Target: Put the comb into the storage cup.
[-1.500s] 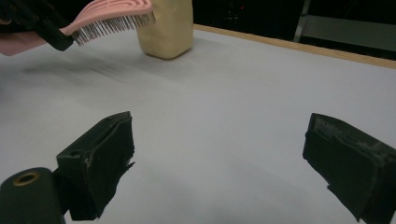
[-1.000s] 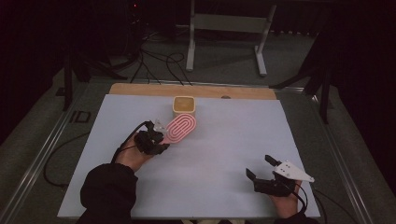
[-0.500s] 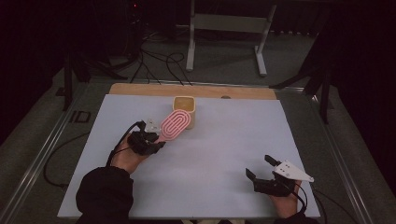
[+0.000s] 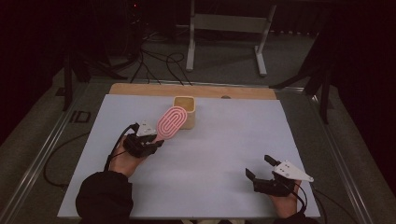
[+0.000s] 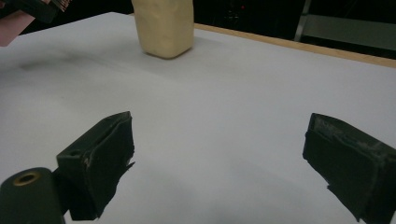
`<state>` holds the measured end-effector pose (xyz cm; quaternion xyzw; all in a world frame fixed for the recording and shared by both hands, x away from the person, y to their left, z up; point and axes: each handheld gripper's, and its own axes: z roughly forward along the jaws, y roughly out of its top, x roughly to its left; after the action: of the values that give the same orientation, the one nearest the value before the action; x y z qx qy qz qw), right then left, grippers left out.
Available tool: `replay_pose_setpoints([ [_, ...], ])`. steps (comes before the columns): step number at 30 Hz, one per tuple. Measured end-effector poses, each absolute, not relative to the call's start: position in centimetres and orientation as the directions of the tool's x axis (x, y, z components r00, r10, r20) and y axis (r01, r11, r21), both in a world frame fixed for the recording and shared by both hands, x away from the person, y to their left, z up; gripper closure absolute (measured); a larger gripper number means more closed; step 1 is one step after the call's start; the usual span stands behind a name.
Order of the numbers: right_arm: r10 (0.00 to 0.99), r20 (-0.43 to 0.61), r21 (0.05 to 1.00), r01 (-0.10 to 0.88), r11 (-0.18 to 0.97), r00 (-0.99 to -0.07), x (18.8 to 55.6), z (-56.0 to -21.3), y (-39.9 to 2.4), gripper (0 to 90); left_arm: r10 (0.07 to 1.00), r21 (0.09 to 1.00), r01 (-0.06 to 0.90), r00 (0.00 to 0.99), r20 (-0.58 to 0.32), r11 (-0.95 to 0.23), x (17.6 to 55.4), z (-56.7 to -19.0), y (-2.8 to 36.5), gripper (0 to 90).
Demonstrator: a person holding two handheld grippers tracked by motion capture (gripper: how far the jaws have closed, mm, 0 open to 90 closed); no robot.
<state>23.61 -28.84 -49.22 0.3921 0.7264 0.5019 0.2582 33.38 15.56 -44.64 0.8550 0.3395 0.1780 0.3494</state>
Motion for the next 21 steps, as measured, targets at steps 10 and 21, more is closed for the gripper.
replay_pose_setpoints([
  [10,0.829,0.019,0.930,0.314,0.190,-0.559,23.7,-49.3,-28.8,8.4,0.694,0.756,0.426,0.718,0.051,-0.497,32.3,-45.4,17.1,69.7],
  [21,0.829,0.014,0.928,0.316,0.197,-0.560,23.7,-49.4,-28.6,8.4,0.717,0.809,0.403,0.696,0.033,-0.428,31.4,-46.0,18.2,69.7],
])
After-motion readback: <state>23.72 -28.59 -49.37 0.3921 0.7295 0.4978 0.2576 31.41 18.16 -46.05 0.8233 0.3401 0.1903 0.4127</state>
